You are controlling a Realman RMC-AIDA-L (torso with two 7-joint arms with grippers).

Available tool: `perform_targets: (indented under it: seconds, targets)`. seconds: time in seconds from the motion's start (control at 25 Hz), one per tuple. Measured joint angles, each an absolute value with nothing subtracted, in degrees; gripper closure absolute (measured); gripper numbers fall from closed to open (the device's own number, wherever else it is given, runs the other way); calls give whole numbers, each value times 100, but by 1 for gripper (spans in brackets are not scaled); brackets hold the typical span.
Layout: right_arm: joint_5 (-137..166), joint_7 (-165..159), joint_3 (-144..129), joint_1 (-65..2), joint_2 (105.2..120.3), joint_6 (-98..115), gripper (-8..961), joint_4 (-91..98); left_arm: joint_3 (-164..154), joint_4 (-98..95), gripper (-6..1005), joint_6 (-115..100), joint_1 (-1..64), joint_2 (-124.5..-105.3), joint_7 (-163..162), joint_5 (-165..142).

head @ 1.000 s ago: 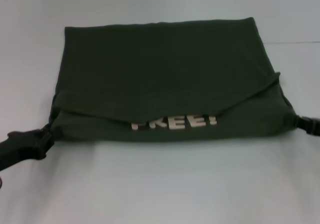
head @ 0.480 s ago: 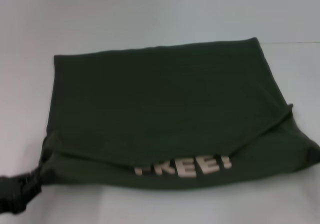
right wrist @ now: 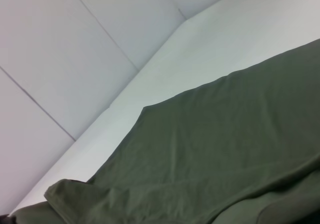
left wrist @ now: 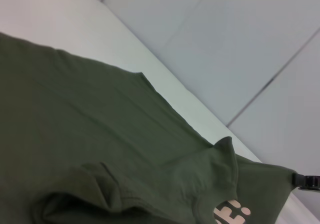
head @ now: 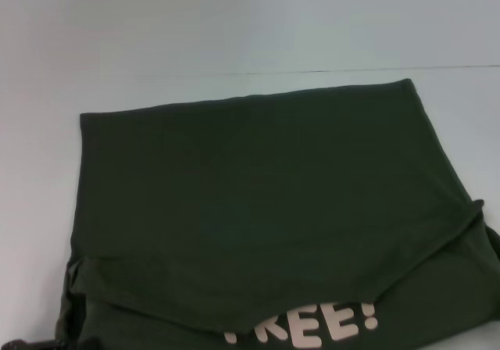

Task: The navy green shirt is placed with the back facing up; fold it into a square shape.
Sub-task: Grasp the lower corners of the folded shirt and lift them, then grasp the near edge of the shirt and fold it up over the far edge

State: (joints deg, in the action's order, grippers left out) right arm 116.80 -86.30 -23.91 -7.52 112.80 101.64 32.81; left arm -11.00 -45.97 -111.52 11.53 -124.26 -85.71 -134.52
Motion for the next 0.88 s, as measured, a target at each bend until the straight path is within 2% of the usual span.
perform_targets:
  seconds: [0.48,0.68,0.88]
  targets:
    - [11903,-8250,-1842,-441,11308,10682,917,3241,-834,-4638,967,-11284,1111,-12408,-8516,-13782]
    - [11878,-8305,-1497,-835,11272,10680,918,3222,-775,-4619,967,-11159,1418,-12353,-8612,-13679]
    - [11879,-8448,-1185,-1413,11221,10362,917,3195,-712,-4472,967,-10774,1924,-12207,-8810,-13476]
